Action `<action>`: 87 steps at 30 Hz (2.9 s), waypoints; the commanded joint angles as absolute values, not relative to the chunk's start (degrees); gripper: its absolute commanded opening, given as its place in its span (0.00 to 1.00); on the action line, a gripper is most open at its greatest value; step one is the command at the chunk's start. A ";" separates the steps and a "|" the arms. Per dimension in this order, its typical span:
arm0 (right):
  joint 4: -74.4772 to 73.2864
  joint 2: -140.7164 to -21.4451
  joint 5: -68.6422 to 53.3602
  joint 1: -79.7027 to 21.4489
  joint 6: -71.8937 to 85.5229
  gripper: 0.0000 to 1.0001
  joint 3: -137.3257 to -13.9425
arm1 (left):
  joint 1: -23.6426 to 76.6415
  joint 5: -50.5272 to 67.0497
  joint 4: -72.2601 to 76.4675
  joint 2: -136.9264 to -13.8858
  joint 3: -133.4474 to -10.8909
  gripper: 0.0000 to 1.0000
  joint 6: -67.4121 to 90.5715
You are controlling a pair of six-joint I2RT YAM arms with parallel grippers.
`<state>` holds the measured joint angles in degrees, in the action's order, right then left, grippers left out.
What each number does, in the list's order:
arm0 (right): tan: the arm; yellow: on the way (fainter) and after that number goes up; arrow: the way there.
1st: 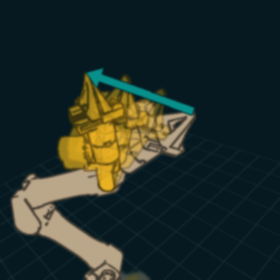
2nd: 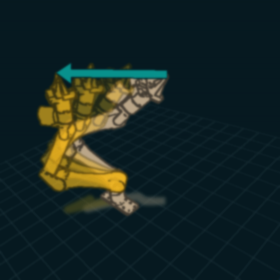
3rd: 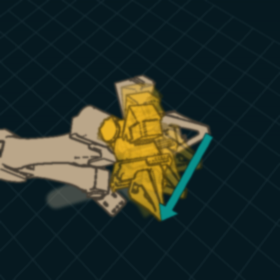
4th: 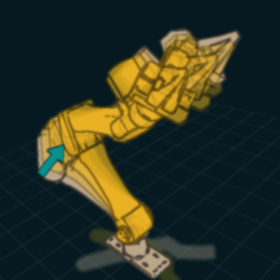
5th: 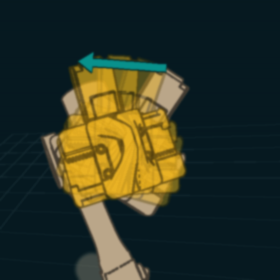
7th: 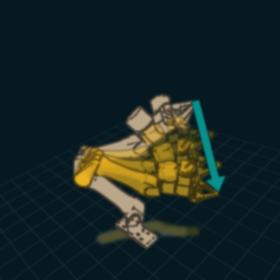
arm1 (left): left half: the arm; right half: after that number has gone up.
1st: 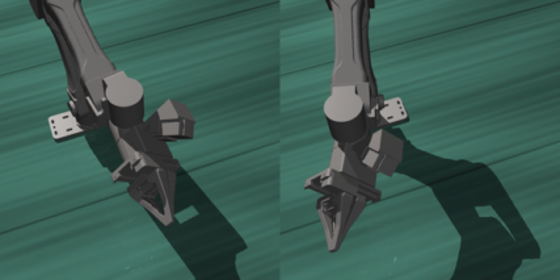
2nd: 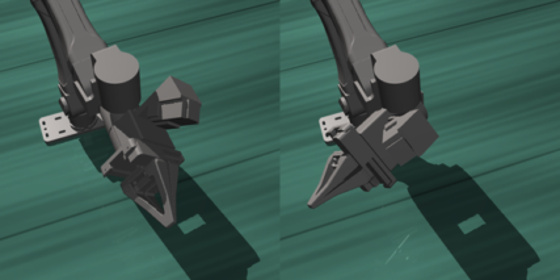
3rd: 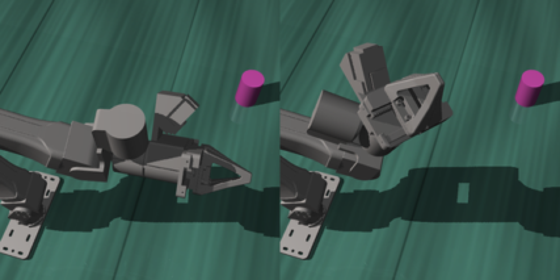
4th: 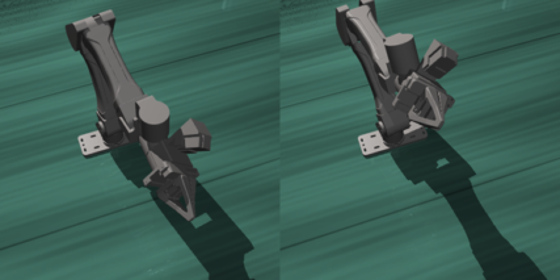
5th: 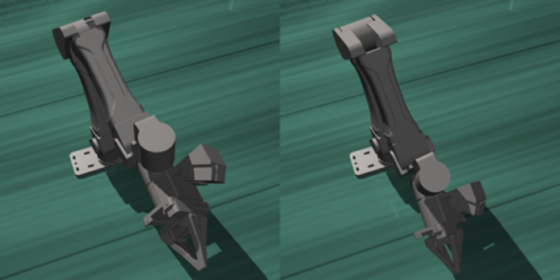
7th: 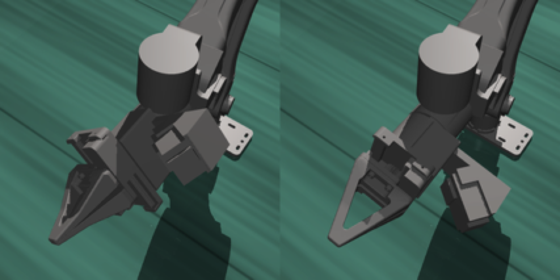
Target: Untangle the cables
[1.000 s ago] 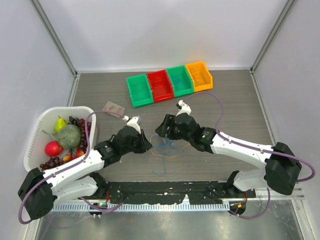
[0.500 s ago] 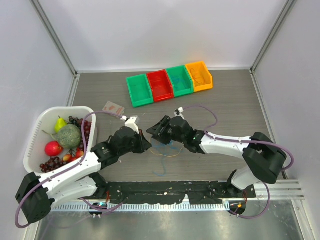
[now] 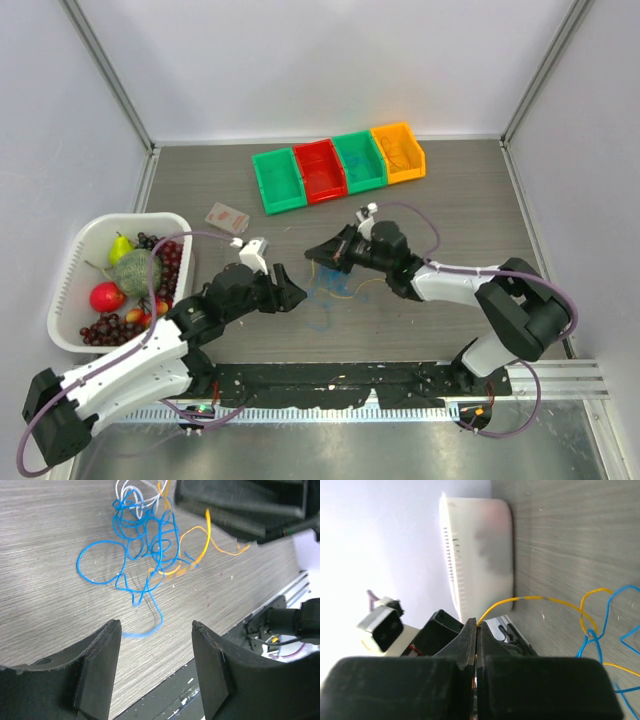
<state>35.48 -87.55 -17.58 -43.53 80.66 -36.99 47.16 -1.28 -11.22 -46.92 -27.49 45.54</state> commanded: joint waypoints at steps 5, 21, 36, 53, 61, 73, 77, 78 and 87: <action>51.00 -81.05 -50.35 -33.05 75.69 0.01 -38.05 | 46.93 -9.66 -13.01 -32.96 -27.94 0.62 45.79; 25.22 -67.15 -52.56 -33.13 58.27 0.01 -42.89 | 41.04 16.59 21.07 -58.96 -34.28 0.85 48.25; 36.57 -66.98 -52.38 -36.21 68.38 0.01 -44.55 | 41.22 19.35 36.29 -86.72 -38.67 0.39 53.61; -1.67 -65.83 -50.09 -34.28 45.26 0.01 -80.33 | 36.39 13.19 32.98 -97.48 -31.20 0.00 53.88; -2.55 -67.58 -52.82 -30.24 46.40 0.01 -90.69 | 36.30 8.18 24.44 -93.78 -32.17 0.00 51.59; -4.22 -81.90 -47.82 -27.34 53.34 0.01 -131.35 | 36.30 3.87 24.78 -95.54 -31.38 0.00 52.82; -4.22 -84.55 -46.32 -25.05 52.74 0.01 -133.44 | 36.21 4.04 25.75 -93.52 -29.80 0.00 52.74; -4.22 -84.03 -46.06 -24.00 52.39 0.01 -131.94 | 36.30 3.96 25.75 -92.82 -29.45 0.00 52.56; -21.53 -68.06 -20.59 -21.27 29.72 0.00 -91.72 | 36.30 8.08 25.14 -87.46 -27.69 0.24 51.51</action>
<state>-9.76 -73.12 -36.51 -21.71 41.06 -106.24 36.40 6.50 26.65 -90.91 -28.69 53.41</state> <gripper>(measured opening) 0.029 0.150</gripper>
